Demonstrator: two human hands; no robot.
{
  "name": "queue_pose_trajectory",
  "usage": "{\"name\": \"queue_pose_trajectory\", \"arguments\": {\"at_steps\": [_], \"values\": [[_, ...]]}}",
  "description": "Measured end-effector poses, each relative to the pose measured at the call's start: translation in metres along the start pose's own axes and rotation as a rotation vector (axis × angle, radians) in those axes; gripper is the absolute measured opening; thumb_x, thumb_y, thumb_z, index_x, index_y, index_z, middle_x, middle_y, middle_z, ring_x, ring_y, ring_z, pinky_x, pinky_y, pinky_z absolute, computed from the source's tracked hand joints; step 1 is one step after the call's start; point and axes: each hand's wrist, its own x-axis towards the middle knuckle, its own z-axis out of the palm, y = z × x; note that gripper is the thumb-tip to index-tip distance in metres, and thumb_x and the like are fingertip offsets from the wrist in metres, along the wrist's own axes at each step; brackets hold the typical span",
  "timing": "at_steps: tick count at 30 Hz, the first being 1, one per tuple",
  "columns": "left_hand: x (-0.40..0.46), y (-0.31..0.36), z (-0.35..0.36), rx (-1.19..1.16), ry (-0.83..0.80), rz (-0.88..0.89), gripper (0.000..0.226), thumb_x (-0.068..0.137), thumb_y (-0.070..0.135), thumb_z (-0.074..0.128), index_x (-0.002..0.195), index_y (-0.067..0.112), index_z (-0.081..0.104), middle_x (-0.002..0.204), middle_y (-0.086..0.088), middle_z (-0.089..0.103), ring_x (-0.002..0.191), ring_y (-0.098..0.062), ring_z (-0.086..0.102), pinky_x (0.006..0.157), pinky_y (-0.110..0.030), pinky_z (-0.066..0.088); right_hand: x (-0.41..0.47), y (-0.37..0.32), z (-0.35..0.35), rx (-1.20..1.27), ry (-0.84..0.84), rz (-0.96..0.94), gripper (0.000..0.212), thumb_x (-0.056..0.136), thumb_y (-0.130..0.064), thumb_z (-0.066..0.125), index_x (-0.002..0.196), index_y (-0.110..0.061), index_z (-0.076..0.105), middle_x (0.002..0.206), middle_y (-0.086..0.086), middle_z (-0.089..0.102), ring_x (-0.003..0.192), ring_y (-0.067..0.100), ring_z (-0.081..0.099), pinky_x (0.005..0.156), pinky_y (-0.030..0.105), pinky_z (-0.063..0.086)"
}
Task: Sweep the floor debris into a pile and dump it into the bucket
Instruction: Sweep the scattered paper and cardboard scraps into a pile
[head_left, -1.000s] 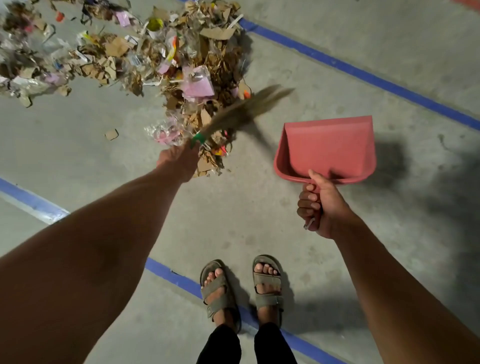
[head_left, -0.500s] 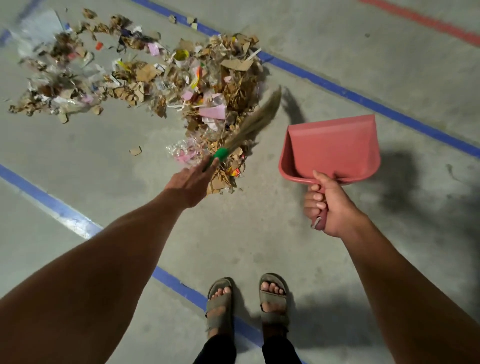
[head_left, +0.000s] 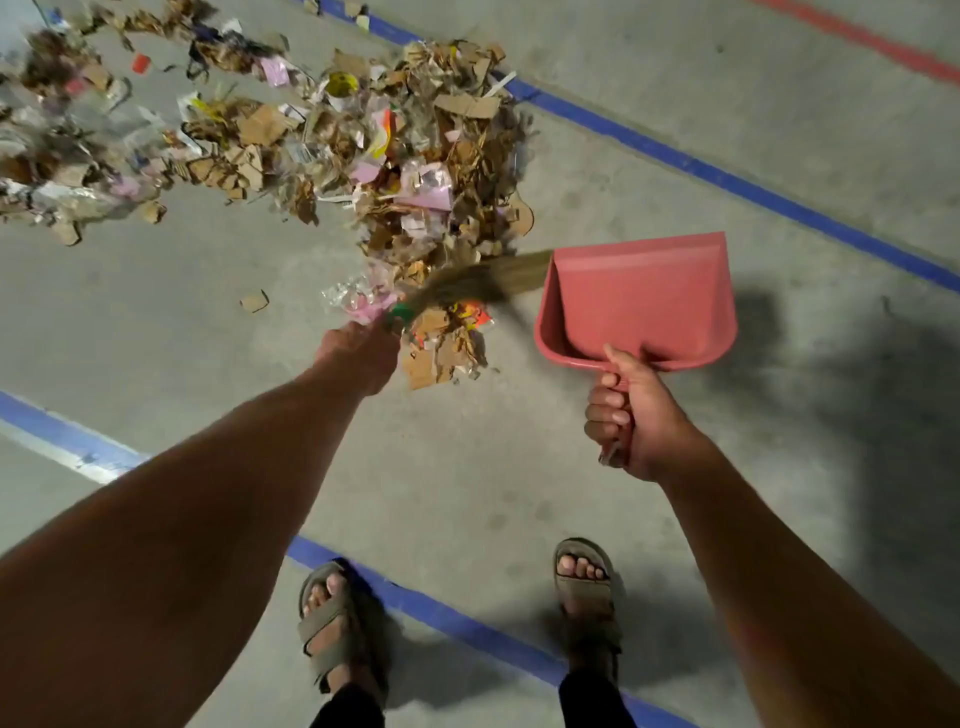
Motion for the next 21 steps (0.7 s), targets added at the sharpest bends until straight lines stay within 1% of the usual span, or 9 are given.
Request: {"name": "queue_pose_trajectory", "arguments": {"at_steps": [3,4,5,7,9,12,14,18,21], "values": [[0.016,-0.048,-0.015,-0.021,0.041,-0.036,0.062,0.102,0.012,0.041,0.161,0.022,0.025,0.161,-0.007,0.034,0.121,-0.041,0.058,0.085,-0.05,0.053,0.009,0.038,0.033,-0.005,0.03,0.034,0.047,0.098,-0.055,0.059,0.065,-0.028,0.039,0.052,-0.011,0.023,0.036,0.006,0.021,0.044,0.022,0.007],[0.018,-0.063,-0.019,-0.037,0.058,-0.051,0.063,0.101,0.012,0.043,0.161,0.022,0.026,0.16,-0.006,0.034,0.12,-0.042,0.058,0.087,-0.052,0.054,0.011,0.05,0.045,0.017,0.047,0.053,0.048,0.098,-0.056,0.059,0.065,-0.028,0.037,0.051,-0.01,0.021,0.036,0.007,0.02,0.045,0.021,0.006],[0.018,-0.076,-0.021,-0.054,0.078,-0.062,0.064,0.101,0.012,0.045,0.161,0.023,0.025,0.16,-0.006,0.034,0.118,-0.043,0.059,0.087,-0.053,0.054,0.012,0.06,0.055,0.052,0.058,0.059,0.048,0.098,-0.055,0.058,0.065,-0.028,0.036,0.051,-0.01,0.021,0.035,0.007,0.02,0.041,0.02,0.008],[0.015,-0.104,-0.02,-0.079,0.114,-0.069,0.068,0.102,0.012,0.046,0.163,0.024,0.018,0.163,-0.006,0.028,0.115,-0.044,0.06,0.084,-0.053,0.056,0.012,0.078,0.081,0.11,0.064,0.06,0.048,0.1,-0.052,0.058,0.066,-0.026,0.036,0.049,-0.009,0.02,0.034,0.006,0.02,0.034,0.019,0.013],[0.005,-0.127,-0.014,-0.102,0.134,-0.055,0.073,0.103,0.011,0.045,0.165,0.025,0.01,0.169,-0.006,0.019,0.111,-0.043,0.062,0.079,-0.051,0.059,0.007,0.09,0.105,0.118,0.06,0.065,0.048,0.1,-0.051,0.059,0.066,-0.025,0.037,0.051,-0.009,0.02,0.035,0.007,0.02,0.033,0.019,0.016],[-0.012,-0.149,-0.002,-0.138,0.149,0.013,0.073,0.106,0.013,0.04,0.166,0.027,0.002,0.173,-0.006,0.009,0.106,-0.041,0.065,0.069,-0.046,0.061,-0.006,0.095,0.128,0.091,0.039,0.046,0.048,0.098,-0.052,0.062,0.064,-0.025,0.041,0.054,-0.009,0.023,0.037,0.007,0.022,0.032,0.02,0.021],[-0.023,-0.159,0.004,-0.186,0.157,0.057,0.071,0.107,0.017,0.037,0.165,0.032,-0.001,0.174,-0.002,0.006,0.108,-0.042,0.064,0.073,-0.047,0.062,-0.015,0.093,0.142,0.089,0.011,0.003,0.046,0.099,-0.05,0.06,0.065,-0.025,0.043,0.053,-0.009,0.026,0.036,0.006,0.023,0.032,0.02,0.024],[-0.046,-0.156,0.017,-0.288,0.151,0.154,0.068,0.109,0.026,0.031,0.162,0.044,-0.007,0.173,0.008,0.002,0.113,-0.045,0.062,0.09,-0.053,0.059,-0.023,0.082,0.152,0.11,-0.013,-0.041,0.047,0.101,-0.049,0.057,0.064,-0.023,0.044,0.048,-0.009,0.029,0.032,0.004,0.025,0.031,0.02,0.023],[-0.065,-0.136,0.034,-0.301,0.115,0.239,0.069,0.111,0.027,0.03,0.159,0.049,-0.013,0.173,0.009,-0.004,0.103,-0.042,0.065,0.087,-0.05,0.06,-0.023,0.077,0.148,0.117,-0.015,-0.061,0.045,0.101,-0.049,0.056,0.066,-0.024,0.041,0.047,-0.01,0.029,0.032,0.004,0.025,0.031,0.021,0.023]]}}
